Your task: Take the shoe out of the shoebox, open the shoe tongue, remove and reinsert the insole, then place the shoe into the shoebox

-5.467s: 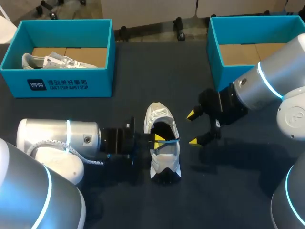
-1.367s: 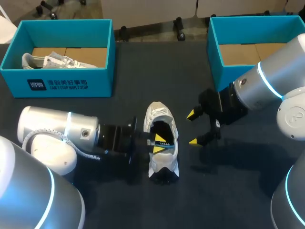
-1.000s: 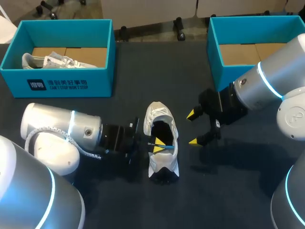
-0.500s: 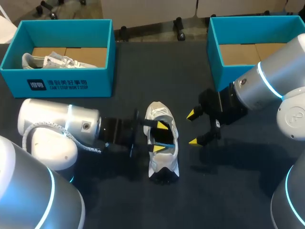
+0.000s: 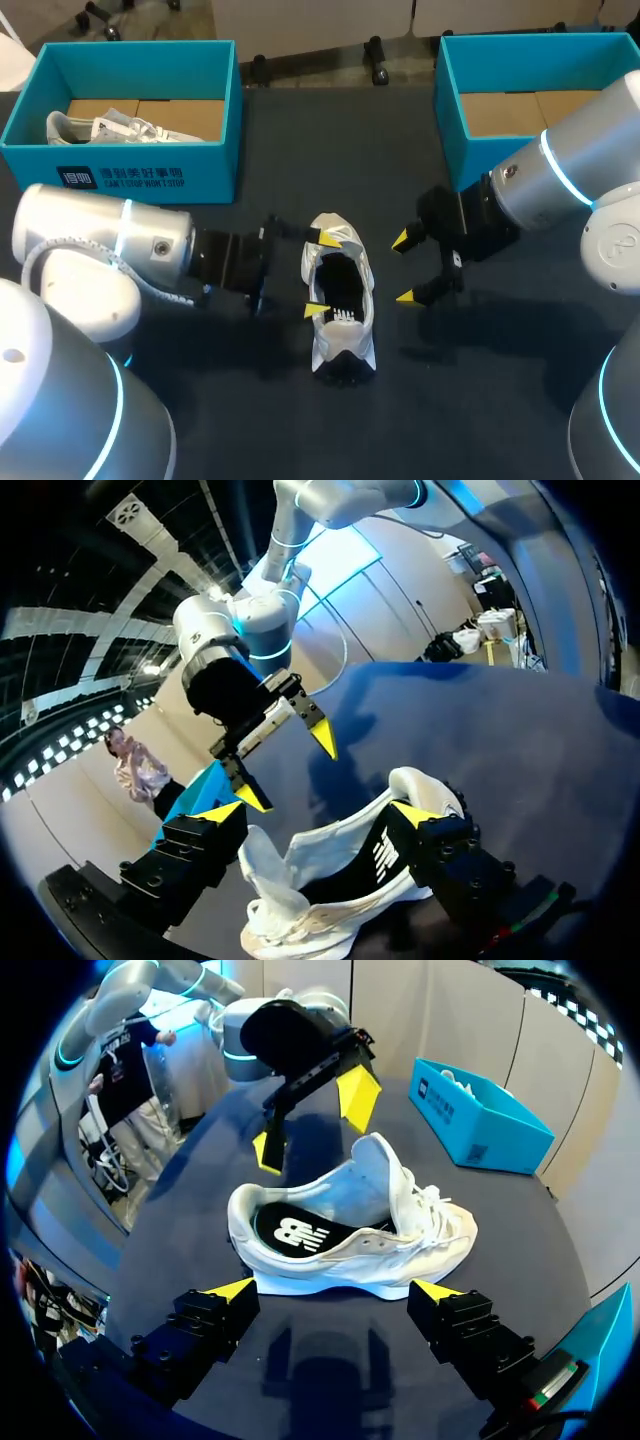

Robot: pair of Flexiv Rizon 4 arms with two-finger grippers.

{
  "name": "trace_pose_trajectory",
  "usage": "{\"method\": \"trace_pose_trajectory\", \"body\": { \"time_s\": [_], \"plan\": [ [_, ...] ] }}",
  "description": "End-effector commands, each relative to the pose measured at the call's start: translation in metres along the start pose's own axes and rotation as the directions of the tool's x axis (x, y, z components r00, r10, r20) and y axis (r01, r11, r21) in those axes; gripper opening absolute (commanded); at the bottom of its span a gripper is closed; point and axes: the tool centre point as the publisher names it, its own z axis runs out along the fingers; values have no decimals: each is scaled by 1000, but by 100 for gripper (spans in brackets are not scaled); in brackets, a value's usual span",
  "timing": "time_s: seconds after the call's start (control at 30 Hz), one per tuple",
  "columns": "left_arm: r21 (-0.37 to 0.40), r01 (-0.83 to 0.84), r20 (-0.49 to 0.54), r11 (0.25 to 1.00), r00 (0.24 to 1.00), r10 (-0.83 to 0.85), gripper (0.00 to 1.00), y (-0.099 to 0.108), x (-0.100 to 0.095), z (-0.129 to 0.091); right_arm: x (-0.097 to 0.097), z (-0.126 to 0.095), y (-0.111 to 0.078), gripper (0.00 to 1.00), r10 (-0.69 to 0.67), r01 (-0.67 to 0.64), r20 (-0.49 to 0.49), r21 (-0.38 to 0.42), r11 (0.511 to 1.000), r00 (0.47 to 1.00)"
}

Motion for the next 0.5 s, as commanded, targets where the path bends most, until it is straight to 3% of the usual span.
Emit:
{"method": "trace_pose_trajectory", "body": {
  "time_s": [0.03, 0.07, 0.13, 0.27, 0.3, 0.5],
  "plan": [
    [2, -16, -75, 1000, 997, 16, 77, -4, -11, -10, 1, 1, 1, 100, 0, 0, 2, 1, 1000, 1000],
    [5, -32, -95, 999, 995, 32, 53, -5, -13, -11, 1, 1, 1, 100, 0, 0, 2, 1, 1000, 1000],
    [11, -54, -131, 998, 990, 56, 30, -9, -17, -14, 1, 1, 1, 100, 0, 0, 2, 1, 1000, 1000],
    [27, -97, -247, 995, 964, 101, 4, -13, -19, -21, 1, 1, 1, 100, 0, 0, 2, 1, 1000, 1000],
    [29, -115, -270, 993, 956, 118, 0, -13, -18, -23, 1, 1, 1, 100, 0, 0, 2, 1, 1000, 1000],
    [50, -154, -379, 987, 911, 161, 0, -13, -18, -31, 1, 1, 1, 100, 0, 0, 2, 1, 1000, 1000]
  ]
}}
